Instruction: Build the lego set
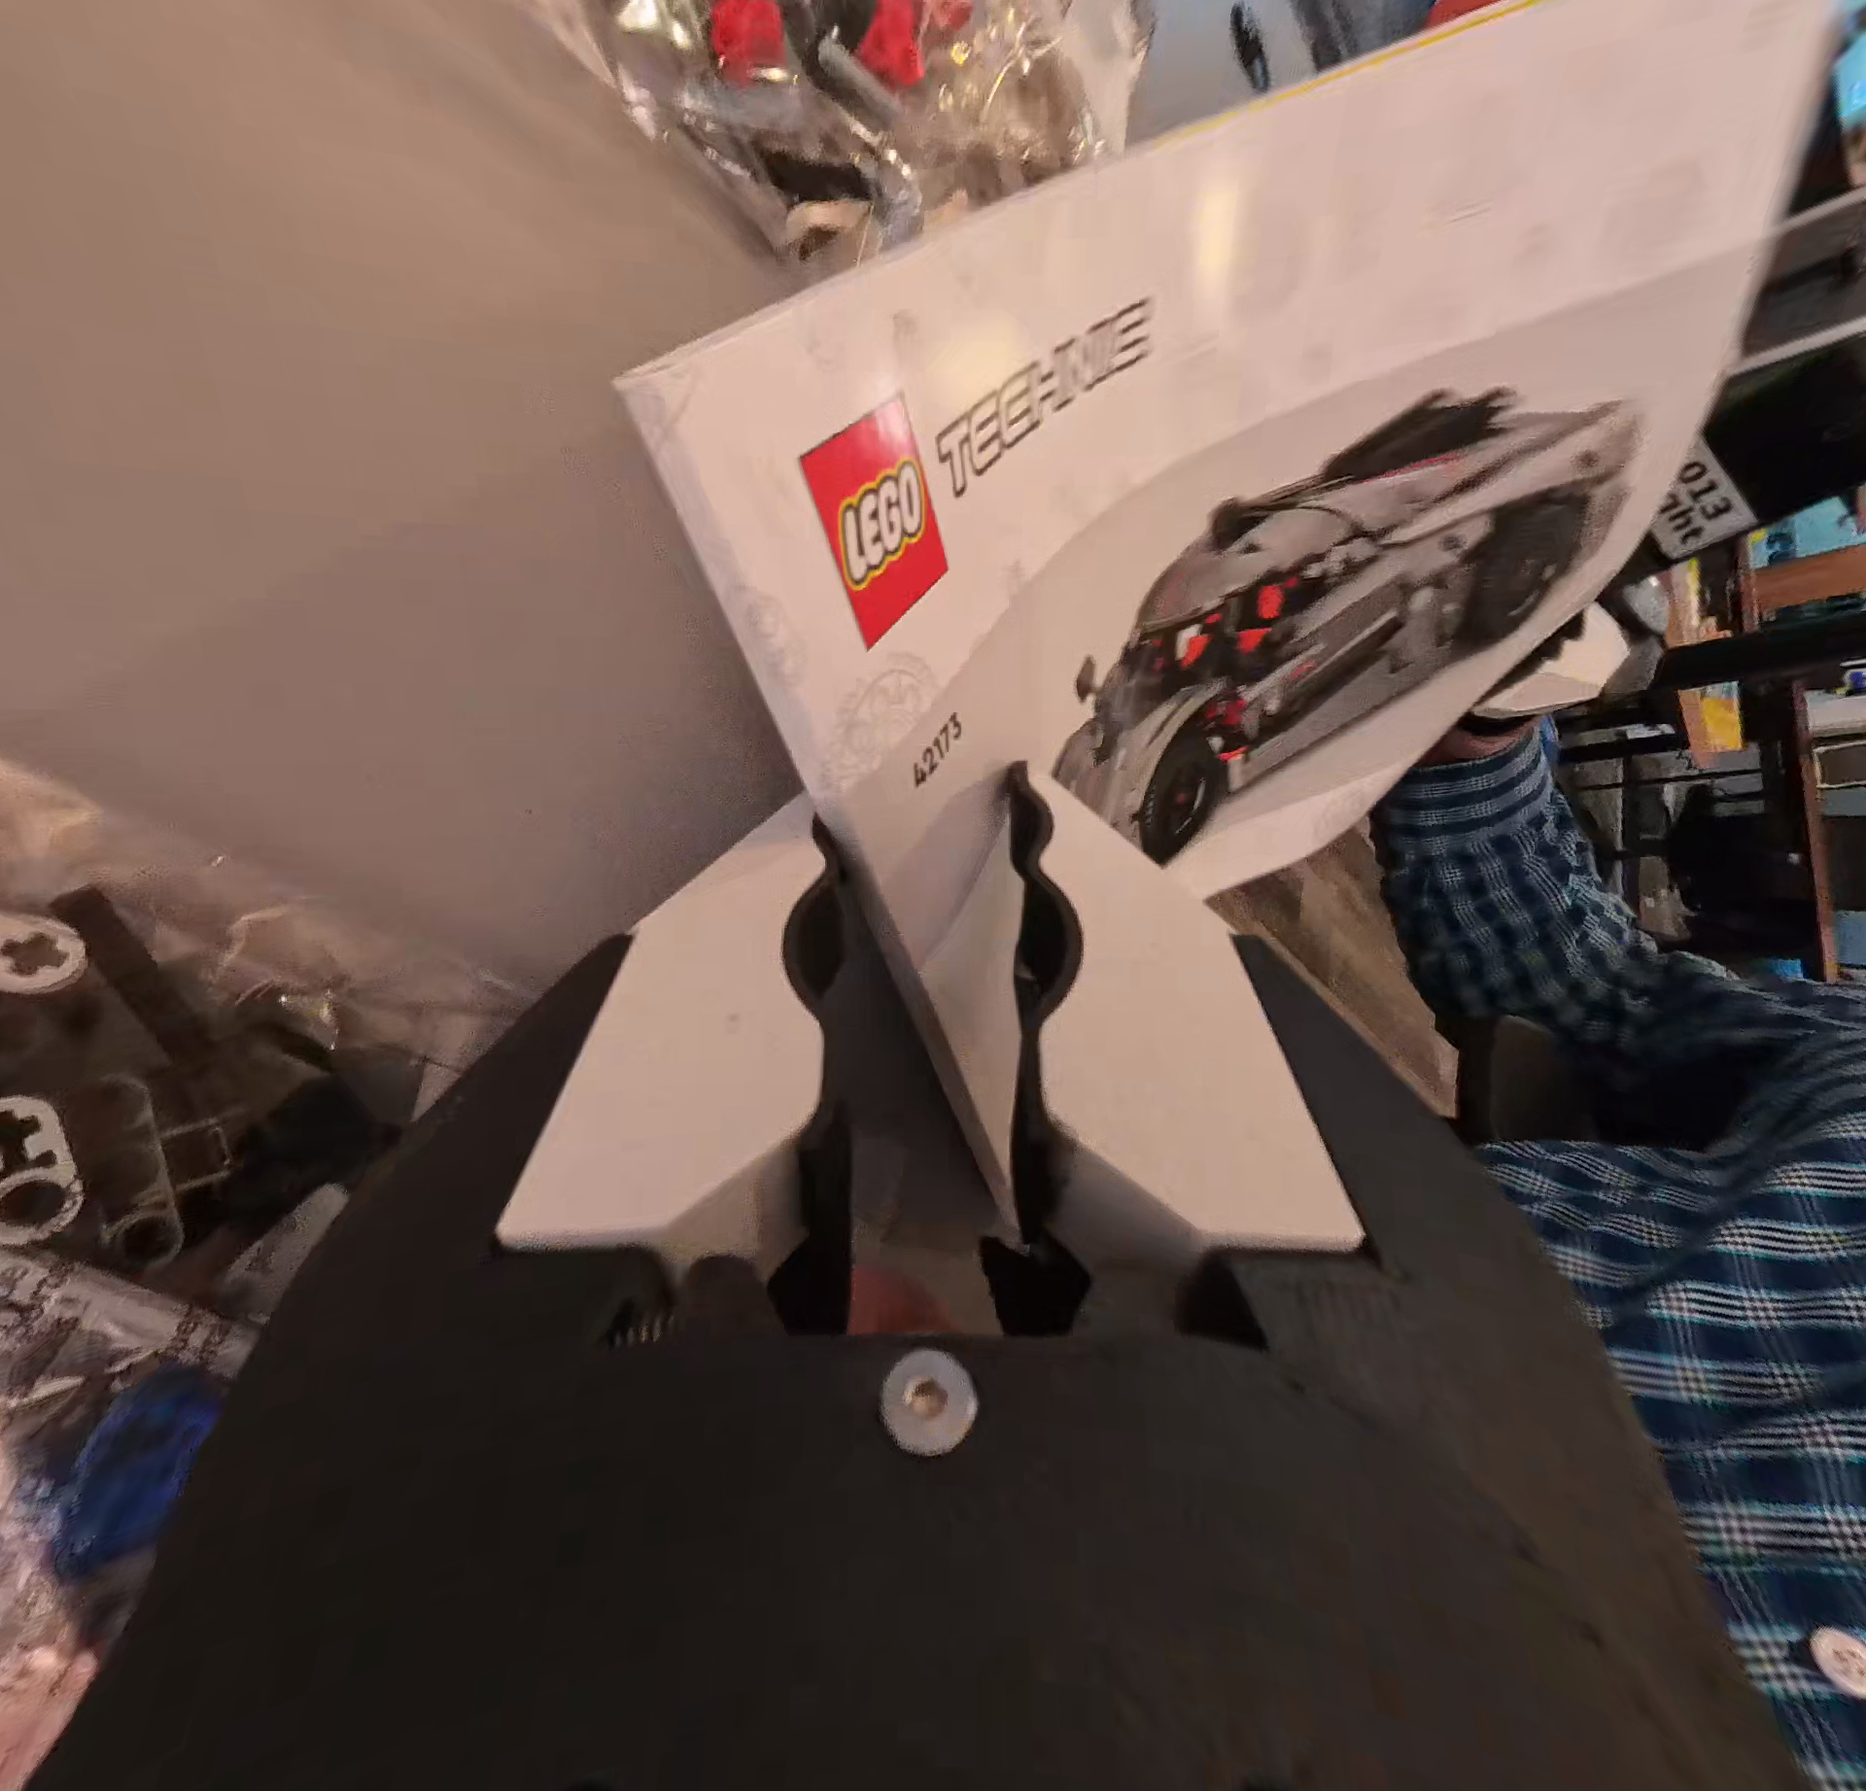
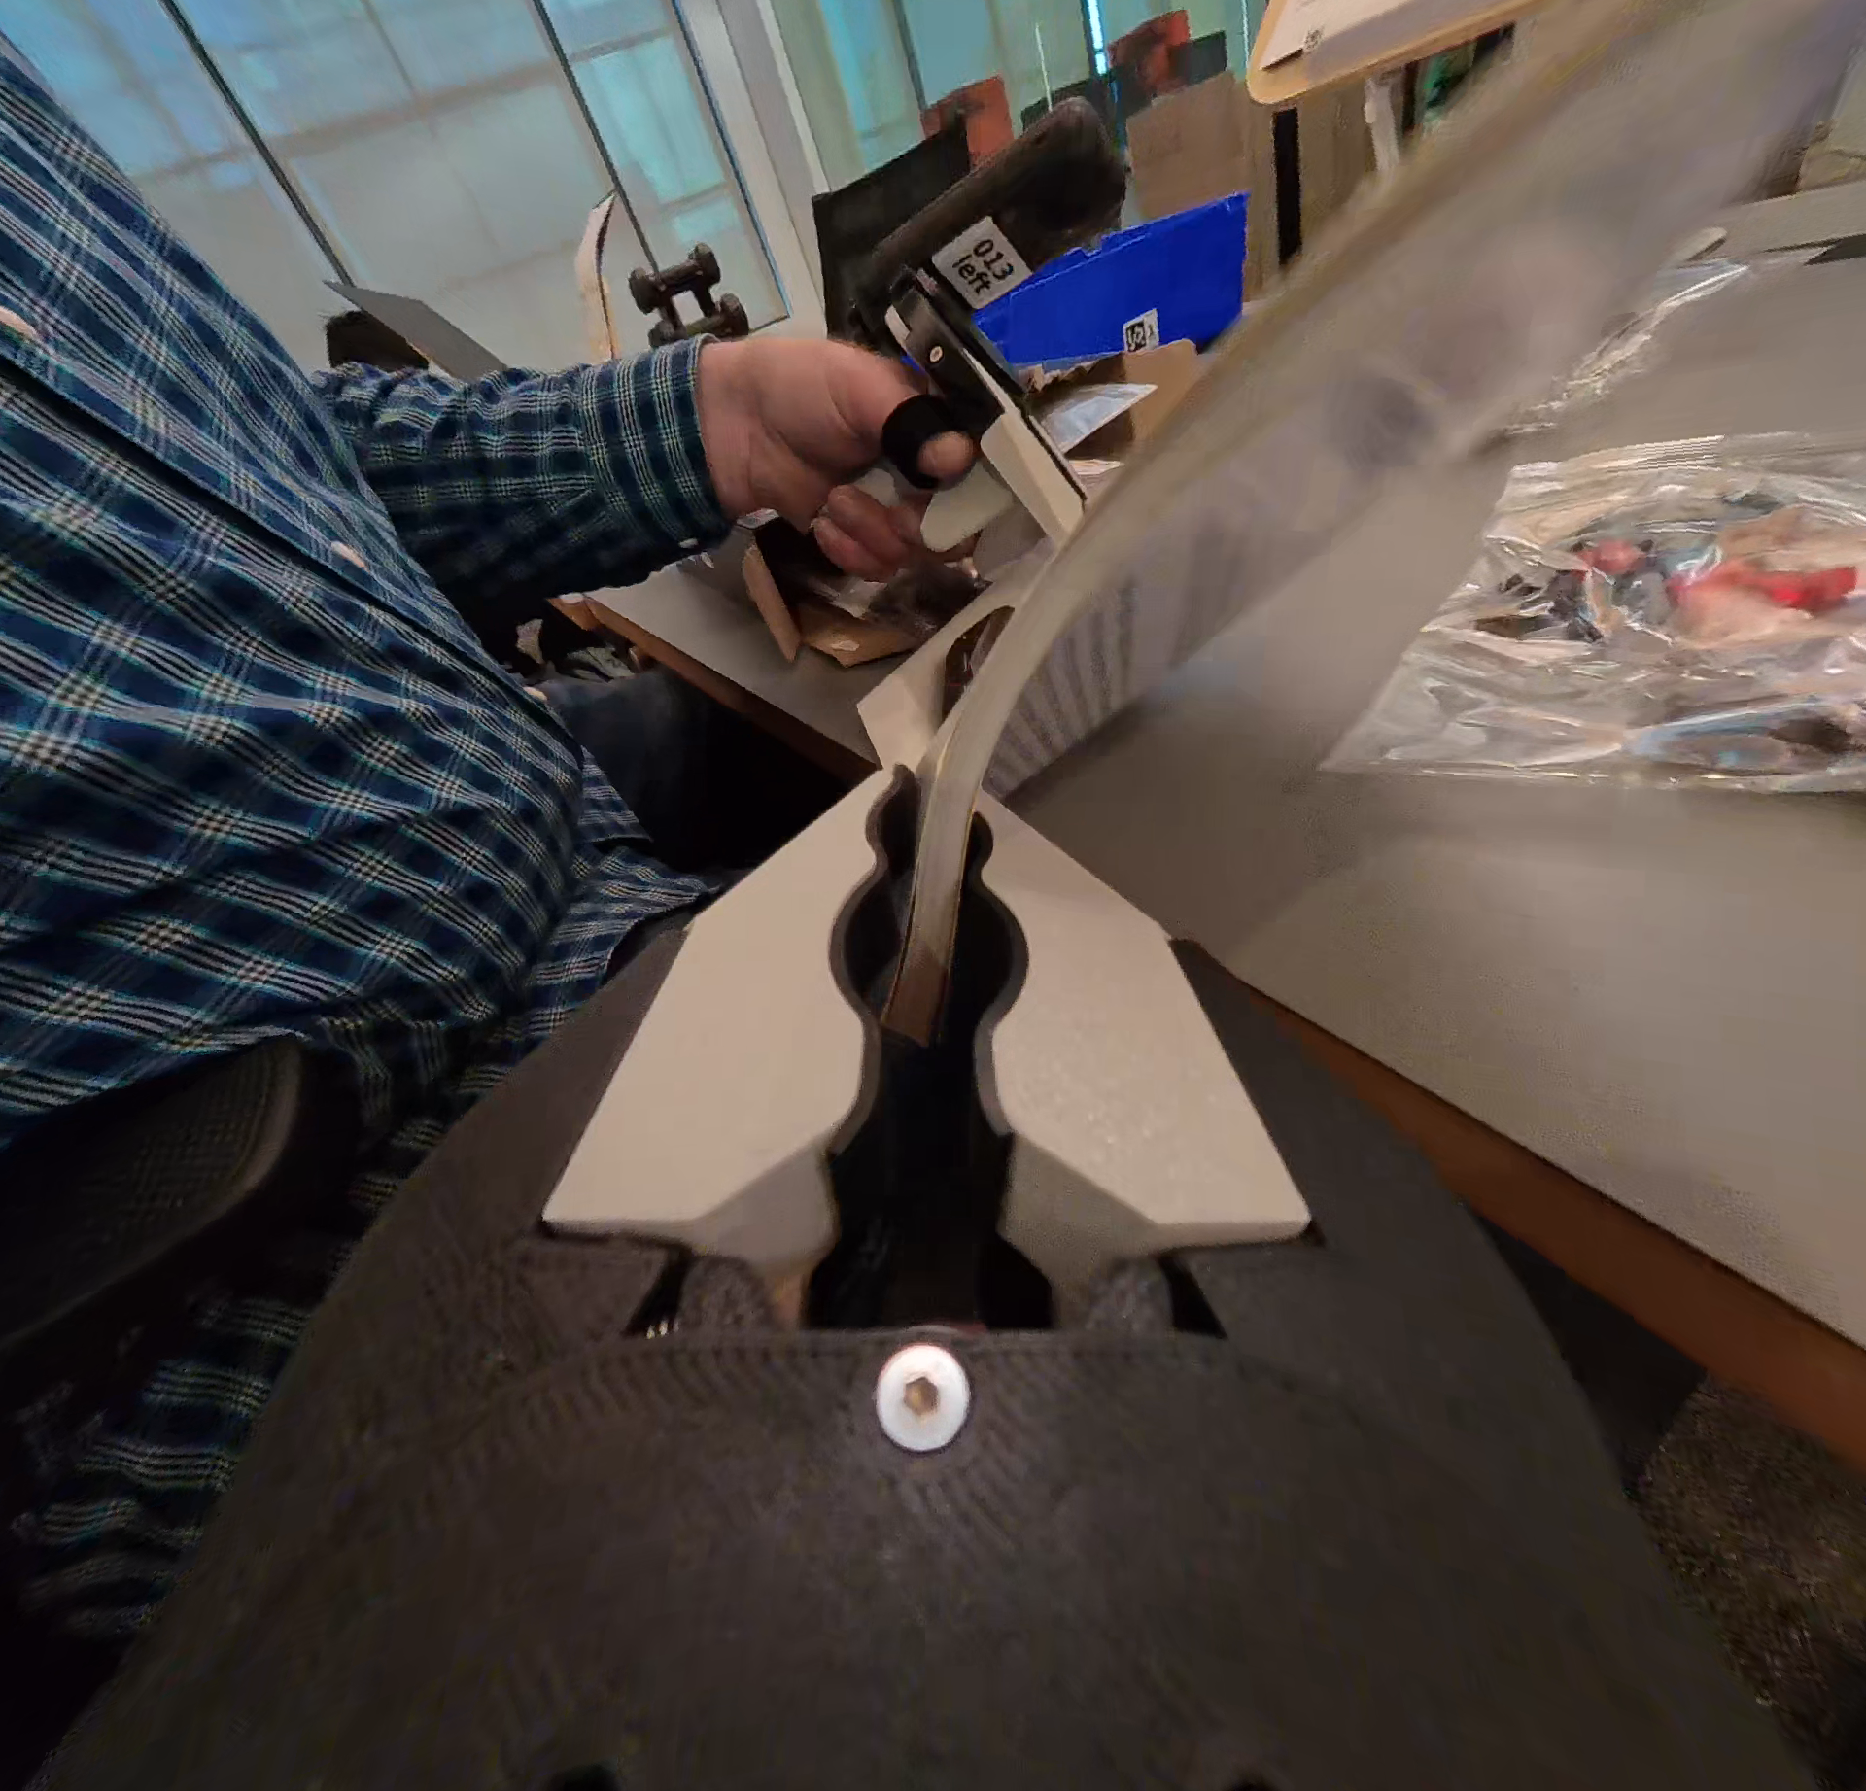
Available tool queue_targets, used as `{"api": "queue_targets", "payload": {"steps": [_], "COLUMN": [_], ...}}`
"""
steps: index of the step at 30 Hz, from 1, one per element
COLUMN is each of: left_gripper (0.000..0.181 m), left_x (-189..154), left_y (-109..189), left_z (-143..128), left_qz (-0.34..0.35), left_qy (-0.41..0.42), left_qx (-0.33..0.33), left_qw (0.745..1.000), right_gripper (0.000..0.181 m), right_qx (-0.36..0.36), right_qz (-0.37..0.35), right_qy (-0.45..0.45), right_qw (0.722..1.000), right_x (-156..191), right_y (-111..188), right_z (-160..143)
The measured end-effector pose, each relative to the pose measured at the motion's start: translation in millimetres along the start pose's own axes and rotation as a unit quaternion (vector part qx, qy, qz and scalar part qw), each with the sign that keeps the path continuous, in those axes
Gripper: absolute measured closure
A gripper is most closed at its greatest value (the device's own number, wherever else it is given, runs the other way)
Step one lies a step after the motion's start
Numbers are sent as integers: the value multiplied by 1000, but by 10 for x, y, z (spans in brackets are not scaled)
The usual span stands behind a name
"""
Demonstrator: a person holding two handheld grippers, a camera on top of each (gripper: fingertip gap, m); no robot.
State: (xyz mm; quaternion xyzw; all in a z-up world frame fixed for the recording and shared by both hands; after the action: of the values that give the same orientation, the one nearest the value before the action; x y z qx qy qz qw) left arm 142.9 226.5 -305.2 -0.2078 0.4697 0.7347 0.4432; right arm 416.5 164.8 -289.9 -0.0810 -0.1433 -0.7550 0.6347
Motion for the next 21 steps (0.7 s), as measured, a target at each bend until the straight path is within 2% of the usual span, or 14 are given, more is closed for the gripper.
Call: {"api": "queue_targets", "payload": {"steps": [7, 10, 14, 17, 21], "left_gripper": [172, 175, 176, 176, 176], "left_x": [-66, -142, -315, -329, -166], "left_y": [27, 85, 221, 267, 233], "left_z": [163, 297, 619, 865, 1026], "left_qz": [26, 28, 24, 31, 58], "left_qy": [-50, -71, -117, -117, -92], "left_qx": [-24, -56, -110, -135, -139], "left_qw": [998, 996, 987, 983, 984], "right_gripper": [176, 177, 178, 178, 178], "right_qx": [62, 81, 94, 109, 146], "right_qz": [-5, -11, -25, -29, -28], "right_qy": [-71, -63, -43, -76, -142], "right_qw": [996, 995, 994, 991, 979], "right_x": [-281, -344, -496, -778, -1245], "right_y": [-162, -188, -172, -145, -243], "right_z": [-5, 157, 529, 741, 765]}}
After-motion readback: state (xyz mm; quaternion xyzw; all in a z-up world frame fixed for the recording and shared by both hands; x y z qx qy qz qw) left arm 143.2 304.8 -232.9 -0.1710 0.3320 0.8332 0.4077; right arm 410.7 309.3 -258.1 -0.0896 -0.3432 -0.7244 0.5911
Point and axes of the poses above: each gripper's, where its closed fingertips meet, y back along the fingers, z out of its top, x = y × z across the jaws, the point moved 6 cm from there along y, back along the fingers, and after that the axes turned 6 degrees about -z, right-handed, at the moved point
